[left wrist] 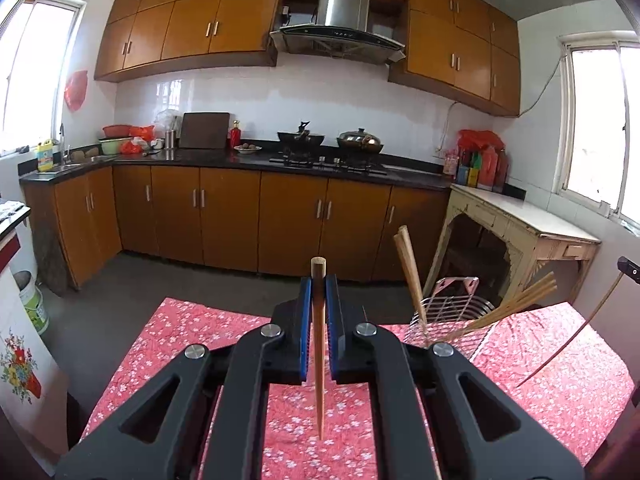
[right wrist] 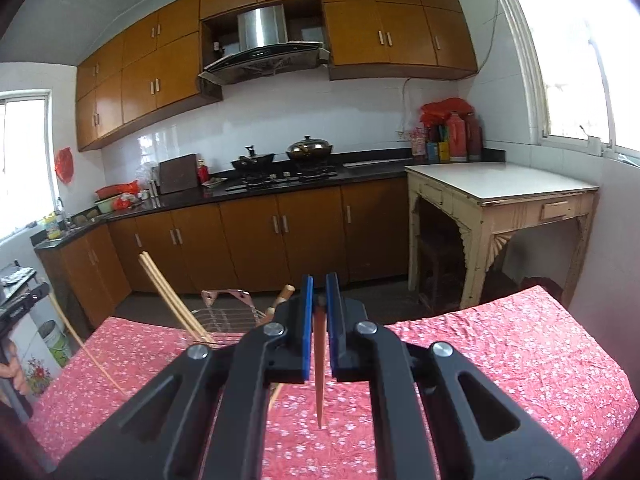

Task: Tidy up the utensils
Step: 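Carry the left tool's chopstick over the wire holder while the right tool carries its chopstick there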

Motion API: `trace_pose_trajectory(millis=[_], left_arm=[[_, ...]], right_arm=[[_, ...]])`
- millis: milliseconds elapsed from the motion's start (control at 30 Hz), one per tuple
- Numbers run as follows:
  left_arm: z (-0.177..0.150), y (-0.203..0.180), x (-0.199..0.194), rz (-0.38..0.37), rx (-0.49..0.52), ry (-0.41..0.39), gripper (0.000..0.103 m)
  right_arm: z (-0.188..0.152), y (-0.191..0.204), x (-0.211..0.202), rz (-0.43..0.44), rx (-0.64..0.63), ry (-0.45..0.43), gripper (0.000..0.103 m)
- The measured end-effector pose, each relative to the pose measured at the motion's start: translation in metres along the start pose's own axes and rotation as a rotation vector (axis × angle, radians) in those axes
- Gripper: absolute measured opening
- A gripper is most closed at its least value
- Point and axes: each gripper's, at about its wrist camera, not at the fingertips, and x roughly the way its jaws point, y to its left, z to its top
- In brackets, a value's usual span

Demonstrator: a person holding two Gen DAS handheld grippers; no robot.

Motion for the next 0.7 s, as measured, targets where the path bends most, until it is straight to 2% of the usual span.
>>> trace_pose_trajectory(millis=[300, 433, 700], left_arm=[[0.032, -0.044, -0.014, -0.085, 0.033, -0.055, 0.007], [0.053, -0.066, -0.015, -0.123, 0.035, -0.095, 0.007], [0.094, -0.105, -0.002, -0.150, 0.011, -0.178, 0.007]], right_arm=[[0.033, 0.045, -0.013, 0.150, -0.028, -0.039, 0.008], [0.052, 0.065, -0.014, 0.179, -0.043, -0.077, 0.008], [0.089, 0.088, 0.009, 0.141, -0.054, -0.146, 0.008]])
